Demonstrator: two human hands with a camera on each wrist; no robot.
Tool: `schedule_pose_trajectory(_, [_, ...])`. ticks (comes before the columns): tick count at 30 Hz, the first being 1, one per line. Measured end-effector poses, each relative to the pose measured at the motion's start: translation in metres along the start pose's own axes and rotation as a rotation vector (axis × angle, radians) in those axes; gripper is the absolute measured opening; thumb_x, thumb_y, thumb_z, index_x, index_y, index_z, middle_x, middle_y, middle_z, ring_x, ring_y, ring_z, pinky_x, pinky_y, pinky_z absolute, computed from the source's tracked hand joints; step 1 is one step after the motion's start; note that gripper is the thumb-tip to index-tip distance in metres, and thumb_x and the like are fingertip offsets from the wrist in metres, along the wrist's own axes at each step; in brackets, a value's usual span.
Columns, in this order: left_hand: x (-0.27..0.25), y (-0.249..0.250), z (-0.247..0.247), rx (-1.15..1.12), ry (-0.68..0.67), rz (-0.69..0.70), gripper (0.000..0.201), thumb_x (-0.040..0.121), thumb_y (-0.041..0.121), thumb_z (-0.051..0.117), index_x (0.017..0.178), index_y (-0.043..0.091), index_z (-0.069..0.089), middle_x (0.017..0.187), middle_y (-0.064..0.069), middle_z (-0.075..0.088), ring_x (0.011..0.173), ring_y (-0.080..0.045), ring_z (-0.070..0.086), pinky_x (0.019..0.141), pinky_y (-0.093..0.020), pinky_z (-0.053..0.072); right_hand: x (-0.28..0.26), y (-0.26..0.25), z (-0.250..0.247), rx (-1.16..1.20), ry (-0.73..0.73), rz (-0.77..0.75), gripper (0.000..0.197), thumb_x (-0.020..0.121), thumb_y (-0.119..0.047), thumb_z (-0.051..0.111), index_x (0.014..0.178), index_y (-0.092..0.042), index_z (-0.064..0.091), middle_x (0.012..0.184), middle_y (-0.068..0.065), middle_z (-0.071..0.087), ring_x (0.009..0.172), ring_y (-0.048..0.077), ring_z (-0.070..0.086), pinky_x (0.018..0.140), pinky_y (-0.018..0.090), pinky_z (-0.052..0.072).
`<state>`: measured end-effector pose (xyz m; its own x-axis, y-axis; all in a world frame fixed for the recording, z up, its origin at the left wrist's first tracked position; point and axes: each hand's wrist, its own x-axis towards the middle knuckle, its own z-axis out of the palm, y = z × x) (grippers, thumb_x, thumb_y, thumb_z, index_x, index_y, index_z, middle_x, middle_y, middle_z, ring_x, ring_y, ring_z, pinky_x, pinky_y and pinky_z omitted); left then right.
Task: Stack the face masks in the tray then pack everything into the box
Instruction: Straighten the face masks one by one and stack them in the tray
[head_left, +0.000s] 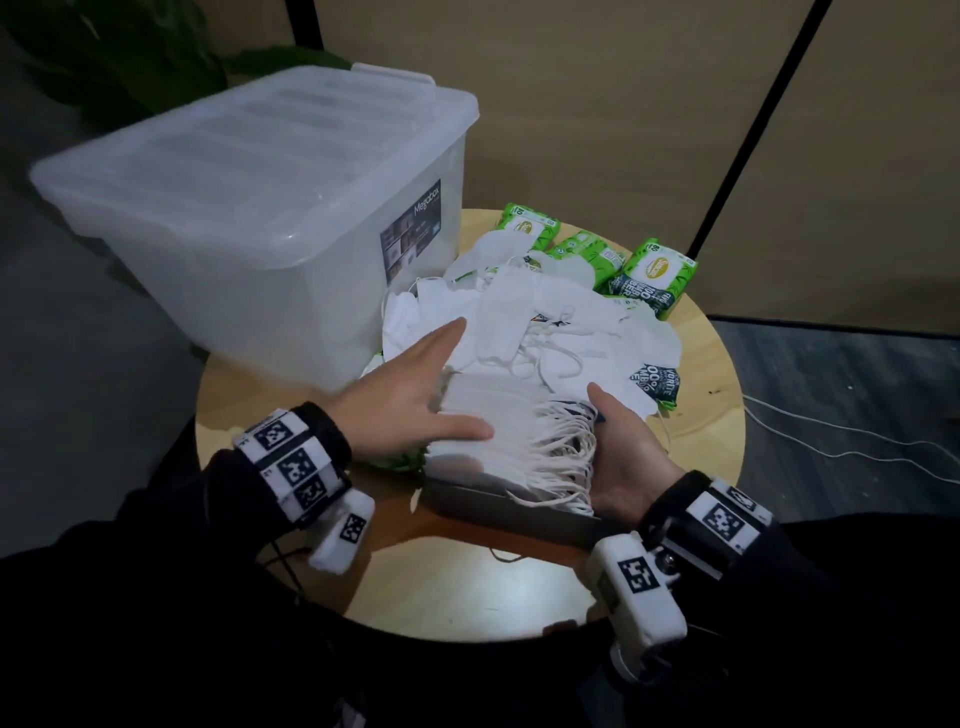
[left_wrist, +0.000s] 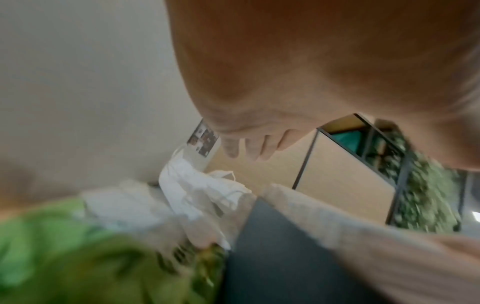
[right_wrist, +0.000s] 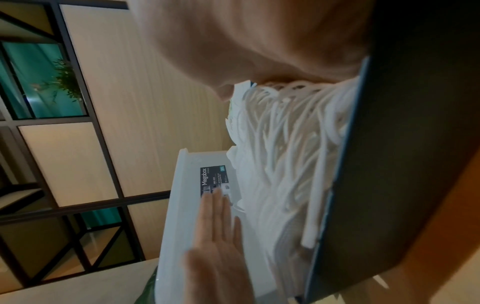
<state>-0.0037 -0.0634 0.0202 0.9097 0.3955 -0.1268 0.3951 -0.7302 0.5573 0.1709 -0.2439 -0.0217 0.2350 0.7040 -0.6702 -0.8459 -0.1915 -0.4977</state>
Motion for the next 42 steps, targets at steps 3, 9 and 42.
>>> schedule_pose_trajectory(3, [0.003,0.003,0.021,-0.522,0.089,-0.182,0.081,0.095,0.06,0.055,0.163,0.025,0.027,0.163,0.014,0.03,0.148,-0.001,0.027,0.118,-0.02,0.018,-0.007,-0.005,0.001,-0.027,-0.021,-0.013,0.077,0.102,-0.065,0.033,0.141,-0.003,0.057,0.135,0.026,0.064,0.126,0.045,0.06,0.097,0.053,0.048])
schedule_pose_trajectory(9, [0.016,0.012,0.059,-1.131,0.588,-0.453,0.027,0.104,0.028,0.057,0.112,0.012,0.077,0.104,0.021,0.069,0.106,-0.01,0.065,0.097,-0.022,0.049,-0.01,0.001,0.004,-0.038,-0.037,-0.002,0.073,0.104,-0.062,0.033,0.14,-0.003,0.059,0.134,0.025,0.065,0.127,0.046,0.06,0.107,0.056,0.045])
schedule_pose_trajectory(42, [0.017,0.006,0.072,-1.178,0.496,-0.453,0.034,0.107,0.036,0.053,0.101,0.014,0.078,0.082,0.007,0.079,0.077,-0.006,0.074,0.068,-0.018,0.057,-0.023,-0.004,0.002,0.083,0.115,-0.12,0.067,0.103,-0.051,0.047,0.138,0.005,0.054,0.132,0.03,0.064,0.123,0.046,0.062,0.104,0.061,0.046])
